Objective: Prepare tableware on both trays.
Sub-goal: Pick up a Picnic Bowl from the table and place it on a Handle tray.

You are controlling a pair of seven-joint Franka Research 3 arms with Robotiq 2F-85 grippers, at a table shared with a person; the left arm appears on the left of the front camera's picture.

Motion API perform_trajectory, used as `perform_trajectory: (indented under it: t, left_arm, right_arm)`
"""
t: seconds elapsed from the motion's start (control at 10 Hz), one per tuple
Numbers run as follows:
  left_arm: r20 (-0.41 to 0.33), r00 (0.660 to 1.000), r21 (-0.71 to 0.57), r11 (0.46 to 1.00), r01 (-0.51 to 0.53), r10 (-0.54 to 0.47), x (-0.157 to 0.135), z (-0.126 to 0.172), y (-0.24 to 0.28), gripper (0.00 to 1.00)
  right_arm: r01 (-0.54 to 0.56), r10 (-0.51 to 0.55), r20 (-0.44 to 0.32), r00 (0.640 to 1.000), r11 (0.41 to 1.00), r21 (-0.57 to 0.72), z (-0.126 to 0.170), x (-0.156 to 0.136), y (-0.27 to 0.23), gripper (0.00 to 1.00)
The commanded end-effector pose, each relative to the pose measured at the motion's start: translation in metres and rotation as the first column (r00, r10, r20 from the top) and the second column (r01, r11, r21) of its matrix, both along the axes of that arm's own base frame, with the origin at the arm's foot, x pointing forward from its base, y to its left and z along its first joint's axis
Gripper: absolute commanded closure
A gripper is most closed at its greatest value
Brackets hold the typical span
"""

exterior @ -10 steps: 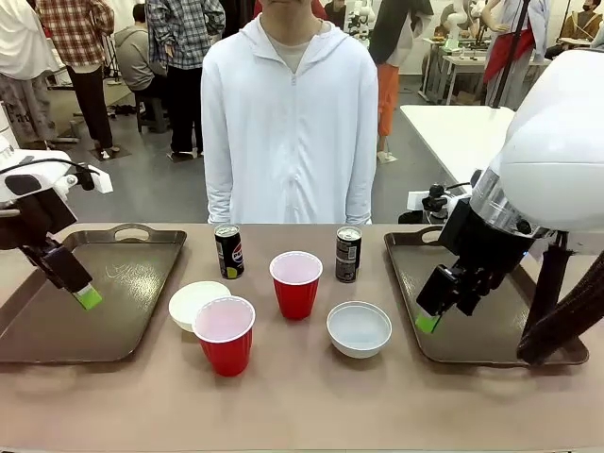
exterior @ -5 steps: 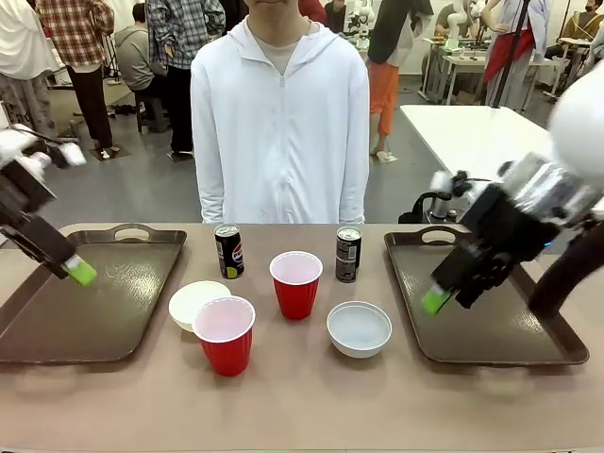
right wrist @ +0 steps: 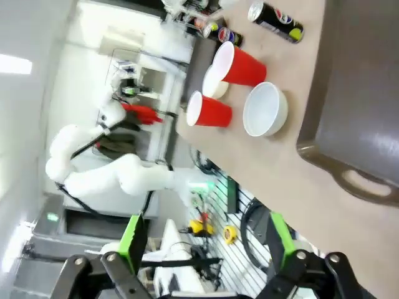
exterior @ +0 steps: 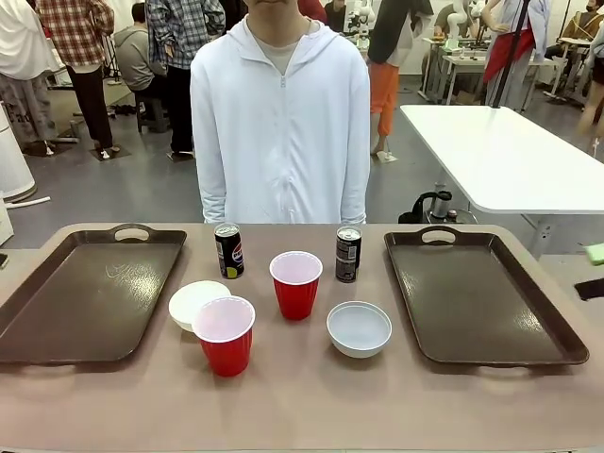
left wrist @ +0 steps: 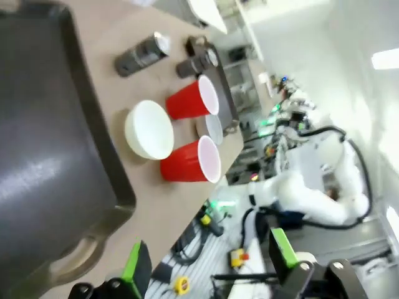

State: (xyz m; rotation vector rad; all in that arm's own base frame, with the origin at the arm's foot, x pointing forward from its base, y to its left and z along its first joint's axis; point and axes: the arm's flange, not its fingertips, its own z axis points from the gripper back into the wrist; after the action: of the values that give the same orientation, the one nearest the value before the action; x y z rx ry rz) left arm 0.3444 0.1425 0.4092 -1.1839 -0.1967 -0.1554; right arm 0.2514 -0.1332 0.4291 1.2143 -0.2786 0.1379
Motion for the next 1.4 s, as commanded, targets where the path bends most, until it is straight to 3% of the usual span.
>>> perform_trajectory:
  t: [0.0,0.5,0.9,1.0,1.1,1.3]
  left_arm:
    - [-0.049,0.998,-0.066,0.997,-0.038,0.035,0.015,-0.019,0.014,0.00]
    - [0.007,0.996,0.040,0.995,-0.091,0.091,-0.008,-0.007,0.041,0.00]
    - [0.118,0.990,0.162,0.982,-0.099,0.080,-0.017,0.016,0.048,0.00]
    - [0.037,0.996,0.063,0.994,-0.084,0.082,-0.011,0.008,0.051,0.00]
    - [0.037,0.996,0.063,0.994,-0.084,0.082,-0.011,0.008,0.051,0.00]
    - [0.037,0.996,0.063,0.994,-0.084,0.082,-0.011,0.008,0.051,0.00]
  right_arm:
    - [-0.005,0.005,0.008,1.000,0.998,0.065,-0.019,-0.013,0.005,0.00]
    - [0.025,-0.025,-0.016,1.000,1.000,0.005,-0.012,-0.025,-0.001,0.00]
    - [0.080,-0.080,0.007,0.997,0.993,-0.089,-0.006,-0.013,0.024,0.00]
    - [0.122,-0.110,0.088,0.990,0.982,-0.143,-0.005,-0.011,0.033,0.00]
    - [0.025,-0.025,-0.002,1.000,0.998,-0.060,0.000,-0.006,-0.003,0.00]
    - [0.025,-0.025,-0.002,1.000,0.998,-0.060,0.000,-0.006,-0.003,0.00]
